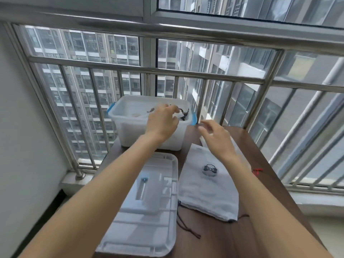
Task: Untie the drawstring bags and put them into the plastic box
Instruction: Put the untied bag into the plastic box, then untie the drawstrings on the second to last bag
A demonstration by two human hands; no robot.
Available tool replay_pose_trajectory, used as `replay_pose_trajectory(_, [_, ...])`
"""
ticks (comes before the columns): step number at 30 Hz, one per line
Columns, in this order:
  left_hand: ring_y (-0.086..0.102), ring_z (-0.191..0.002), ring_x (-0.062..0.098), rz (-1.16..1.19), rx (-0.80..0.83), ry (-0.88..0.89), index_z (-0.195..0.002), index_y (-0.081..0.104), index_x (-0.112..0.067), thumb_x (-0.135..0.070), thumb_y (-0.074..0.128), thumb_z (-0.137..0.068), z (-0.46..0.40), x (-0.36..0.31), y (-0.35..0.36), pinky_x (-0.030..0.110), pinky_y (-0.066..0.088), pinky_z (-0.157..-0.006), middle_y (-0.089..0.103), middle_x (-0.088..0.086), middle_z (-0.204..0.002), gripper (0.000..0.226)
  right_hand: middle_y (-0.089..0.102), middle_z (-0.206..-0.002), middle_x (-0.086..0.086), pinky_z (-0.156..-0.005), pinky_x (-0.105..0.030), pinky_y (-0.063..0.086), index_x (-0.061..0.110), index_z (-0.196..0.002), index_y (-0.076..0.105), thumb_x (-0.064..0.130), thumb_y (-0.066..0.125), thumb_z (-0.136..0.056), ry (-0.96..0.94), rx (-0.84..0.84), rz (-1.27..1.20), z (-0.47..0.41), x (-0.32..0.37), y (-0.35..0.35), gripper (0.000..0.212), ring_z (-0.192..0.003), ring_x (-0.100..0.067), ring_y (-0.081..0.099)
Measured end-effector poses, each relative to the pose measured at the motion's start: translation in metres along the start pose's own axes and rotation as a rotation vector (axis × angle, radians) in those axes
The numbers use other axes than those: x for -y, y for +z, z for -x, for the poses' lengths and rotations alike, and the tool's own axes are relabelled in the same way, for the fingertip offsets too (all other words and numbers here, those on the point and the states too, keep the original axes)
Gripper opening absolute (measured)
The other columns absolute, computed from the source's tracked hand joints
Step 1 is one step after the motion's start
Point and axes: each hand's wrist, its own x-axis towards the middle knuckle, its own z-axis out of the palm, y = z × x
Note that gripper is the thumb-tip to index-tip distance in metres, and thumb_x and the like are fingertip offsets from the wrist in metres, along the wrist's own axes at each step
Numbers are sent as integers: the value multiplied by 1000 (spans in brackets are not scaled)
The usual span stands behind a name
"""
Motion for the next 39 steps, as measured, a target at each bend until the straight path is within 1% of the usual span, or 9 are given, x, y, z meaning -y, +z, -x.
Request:
replay_pose_trajectory(6, [52, -110, 31, -94, 238, 40, -118, 60, -15, -13, 45, -90, 68, -28, 17, 41, 44, -92, 56, 11, -118, 32, 51, -135, -8, -99, -28, 33, 12, -132, 48, 28, 54, -92, 112, 178, 87, 73, -51, -8, 43, -126, -21, 45])
replay_pose_trajectory(12, [47, -119, 29, -176, 605, 41, -131, 51, -20, -23, 53, -90, 118, -31, 47, 38, 39, -100, 51, 12, -126, 41, 40, -141, -1, -108, -39, 32, 24, -136, 41, 55, 64, -77, 132, 491, 337, 137, -88, -18, 70, -133, -22, 33])
replay_pose_trajectory(18, [40, -129, 24, -138, 748, 50, -138, 41, -23, -55, 66, -77, 159, -48, 66, 33, 34, -107, 46, 6, -138, 73, 47, -134, -5, -102, -43, 38, 18, -130, 49, 39, 53, -91, 50, 413, 403, 157, -104, -31, 45, -126, -25, 41])
replay_pose_trajectory(21, [41, -128, 26, -123, 658, 63, -138, 38, -21, -49, 71, -75, 171, -53, 73, 38, 35, -106, 47, 7, -137, 77, 58, -117, -10, -93, -43, 41, 17, -117, 56, 36, 39, -98, 35, 350, 347, 161, -113, -37, 32, -115, -30, 50])
replay_pose_trajectory(24, [52, -115, 32, 12, 453, 40, -127, 49, -10, -15, 64, -83, 172, -55, 78, 36, 43, -95, 59, 16, -123, 47, 62, -95, -13, -77, -31, 32, 7, -101, 62, 26, 38, -100, 7, 225, 224, 164, -112, -47, 31, -99, -31, 55])
replay_pose_trajectory(26, [61, -94, 34, 170, 272, -37, -110, 59, -5, -5, 58, -84, 171, -58, 75, 34, 49, -82, 67, 19, -98, 26, 60, -86, -6, -69, -25, 27, 6, -101, 64, 26, 43, -98, 41, 158, 127, 166, -112, -54, 30, -92, -27, 56])
replay_pose_trajectory(30, [61, -68, 18, 393, 100, -163, -91, 65, -7, -14, 69, -82, 171, -67, 62, 13, 45, -65, 65, 6, -73, 11, 62, -94, 0, -72, -21, 40, 18, -116, 57, 31, 62, -88, 357, 37, -481, 167, -119, -63, 31, -87, -13, 57])
replay_pose_trajectory(34, [57, -61, 20, 762, 49, -377, -72, 72, -21, -19, 73, -80, 171, -65, 64, 29, 47, -62, 70, 7, -70, 8, 66, -80, -3, -73, -25, 45, 15, -88, 65, 10, 67, -84, 447, -135, -724, 164, -118, -68, 6, -81, -19, 59])
replay_pose_trajectory(39, [65, -56, 9, 1186, -20, -614, -81, 68, -8, -8, 62, -88, 172, -68, 69, 22, 55, -76, 64, -5, -53, 9, 71, -63, 6, -84, -26, 52, 5, -79, 68, 3, 62, -86, 496, -246, -1011, 156, -112, -66, 9, -70, -12, 64])
